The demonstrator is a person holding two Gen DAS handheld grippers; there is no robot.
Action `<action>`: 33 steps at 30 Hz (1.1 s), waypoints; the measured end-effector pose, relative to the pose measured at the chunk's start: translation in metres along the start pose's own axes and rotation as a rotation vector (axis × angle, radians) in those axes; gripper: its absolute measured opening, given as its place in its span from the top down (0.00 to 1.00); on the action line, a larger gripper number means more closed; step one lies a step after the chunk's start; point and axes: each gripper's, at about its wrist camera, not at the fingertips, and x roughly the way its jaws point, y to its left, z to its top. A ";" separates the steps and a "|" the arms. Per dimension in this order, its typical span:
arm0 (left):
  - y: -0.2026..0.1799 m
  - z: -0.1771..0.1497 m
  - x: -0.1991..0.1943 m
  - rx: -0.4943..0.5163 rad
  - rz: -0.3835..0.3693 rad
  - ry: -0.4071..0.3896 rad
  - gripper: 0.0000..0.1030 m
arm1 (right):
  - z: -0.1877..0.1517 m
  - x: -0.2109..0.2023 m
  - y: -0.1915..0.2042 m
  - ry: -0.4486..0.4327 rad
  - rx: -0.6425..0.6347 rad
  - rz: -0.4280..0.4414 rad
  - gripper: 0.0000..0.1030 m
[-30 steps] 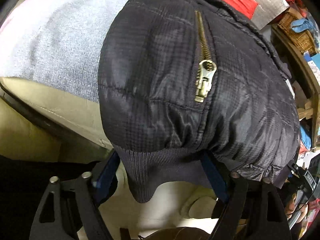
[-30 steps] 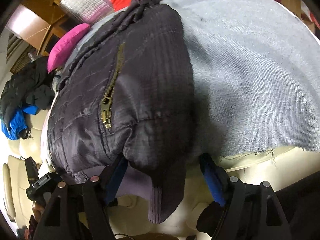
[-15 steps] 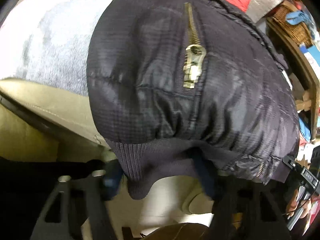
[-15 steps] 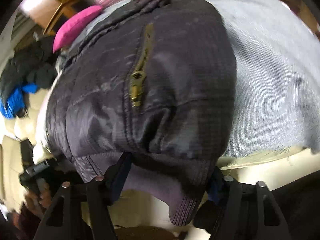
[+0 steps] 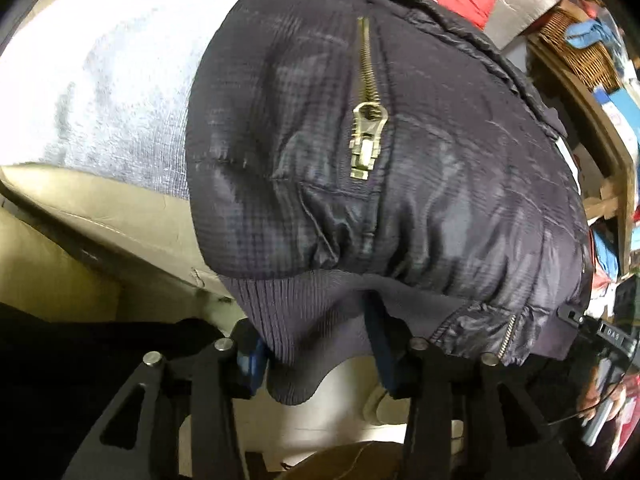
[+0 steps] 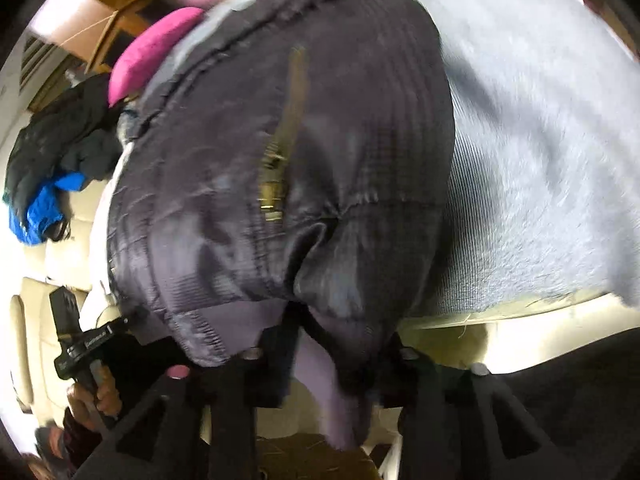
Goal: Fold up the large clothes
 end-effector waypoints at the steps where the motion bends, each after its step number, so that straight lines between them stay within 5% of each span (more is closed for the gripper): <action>1: -0.002 0.002 0.004 -0.001 -0.003 0.006 0.56 | -0.001 0.004 -0.002 0.002 0.011 0.031 0.40; 3: -0.009 0.005 0.011 0.005 -0.005 0.007 0.59 | -0.002 0.004 0.004 -0.005 -0.024 0.021 0.40; 4: -0.009 0.003 0.010 0.008 -0.010 -0.003 0.65 | -0.003 0.000 0.008 -0.013 -0.059 0.024 0.47; 5: -0.009 0.002 0.007 0.013 -0.019 -0.019 0.80 | -0.005 -0.006 0.014 -0.033 -0.086 0.020 0.67; 6: -0.009 0.001 0.003 0.017 -0.023 -0.035 0.89 | -0.006 -0.015 0.016 -0.047 -0.100 0.005 0.73; 8: -0.012 -0.003 -0.008 0.022 -0.045 -0.060 0.91 | -0.005 -0.032 0.021 -0.079 -0.100 0.016 0.81; 14: -0.023 0.000 -0.084 0.072 -0.159 -0.178 0.92 | 0.002 -0.094 0.056 -0.218 -0.209 0.070 0.82; 21: -0.027 0.069 -0.163 0.108 -0.280 -0.354 0.92 | 0.053 -0.146 0.091 -0.431 -0.270 0.119 0.82; 33: -0.066 0.227 -0.141 0.085 -0.311 -0.418 0.92 | 0.186 -0.146 0.112 -0.593 -0.194 0.129 0.83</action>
